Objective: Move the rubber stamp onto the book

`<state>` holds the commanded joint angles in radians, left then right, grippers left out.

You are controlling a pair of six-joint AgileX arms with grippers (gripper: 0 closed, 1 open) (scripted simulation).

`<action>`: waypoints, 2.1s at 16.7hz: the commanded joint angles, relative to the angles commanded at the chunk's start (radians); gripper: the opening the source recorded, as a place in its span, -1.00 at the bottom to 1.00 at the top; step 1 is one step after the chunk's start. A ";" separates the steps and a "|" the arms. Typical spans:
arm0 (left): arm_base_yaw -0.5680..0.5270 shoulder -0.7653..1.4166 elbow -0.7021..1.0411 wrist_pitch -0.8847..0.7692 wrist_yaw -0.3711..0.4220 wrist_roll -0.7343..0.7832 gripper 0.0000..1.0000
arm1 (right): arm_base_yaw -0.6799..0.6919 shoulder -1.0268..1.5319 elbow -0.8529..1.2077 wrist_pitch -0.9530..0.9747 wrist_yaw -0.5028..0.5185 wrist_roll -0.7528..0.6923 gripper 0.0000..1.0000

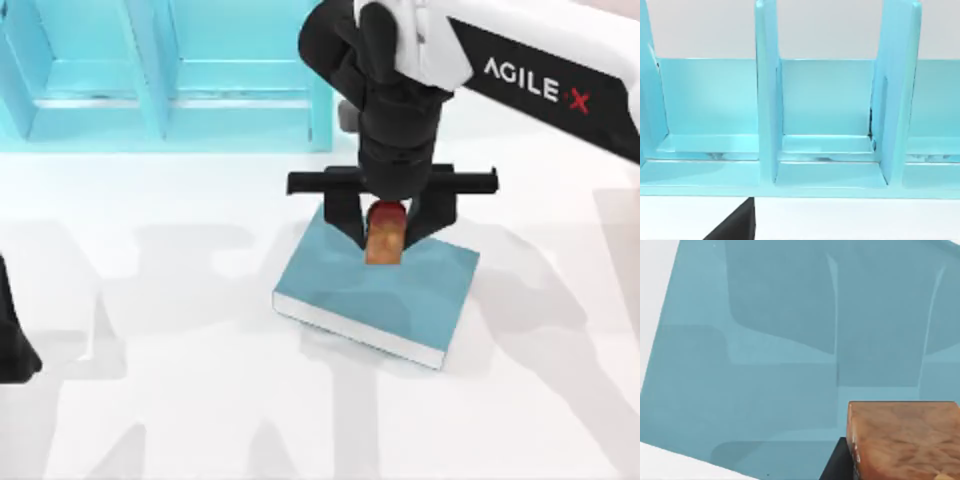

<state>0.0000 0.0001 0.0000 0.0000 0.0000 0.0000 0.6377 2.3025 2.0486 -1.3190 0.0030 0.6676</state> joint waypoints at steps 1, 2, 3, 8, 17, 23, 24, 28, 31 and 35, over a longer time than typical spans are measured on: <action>0.000 0.000 0.000 0.000 0.000 0.000 1.00 | 0.000 0.000 0.002 -0.001 0.000 0.000 -1.00; 0.000 0.000 0.000 0.000 0.000 0.000 1.00 | 0.001 0.000 0.005 -0.004 0.001 0.000 -1.00; 0.000 0.000 0.000 0.000 0.000 0.000 1.00 | 0.001 0.001 0.008 -0.007 0.001 0.000 -1.00; 0.000 0.000 0.000 0.000 0.000 0.000 1.00 | 0.003 0.002 0.023 -0.018 0.002 -0.001 -1.00; 0.000 0.000 0.000 0.000 0.000 0.000 1.00 | 0.003 0.002 0.023 -0.018 0.002 -0.001 0.06; 0.000 0.000 0.000 0.000 0.000 0.000 1.00 | 0.003 0.002 0.023 -0.018 0.002 -0.001 0.96; 0.000 0.000 0.000 0.000 0.000 0.000 1.00 | 0.003 0.002 0.023 -0.018 0.002 -0.001 1.00; 0.000 0.000 0.000 0.000 0.000 0.000 1.00 | 0.003 0.002 0.023 -0.018 0.002 -0.001 1.00; 0.000 0.000 0.000 0.000 0.000 0.000 1.00 | 0.003 0.002 0.023 -0.018 0.002 -0.001 1.00; 0.000 0.000 0.000 0.000 0.000 0.000 1.00 | 0.002 0.007 0.054 -0.045 0.003 -0.001 1.00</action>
<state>0.0000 0.0001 0.0000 0.0000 0.0000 0.0000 0.6396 2.3093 2.1023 -1.3645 0.0058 0.6671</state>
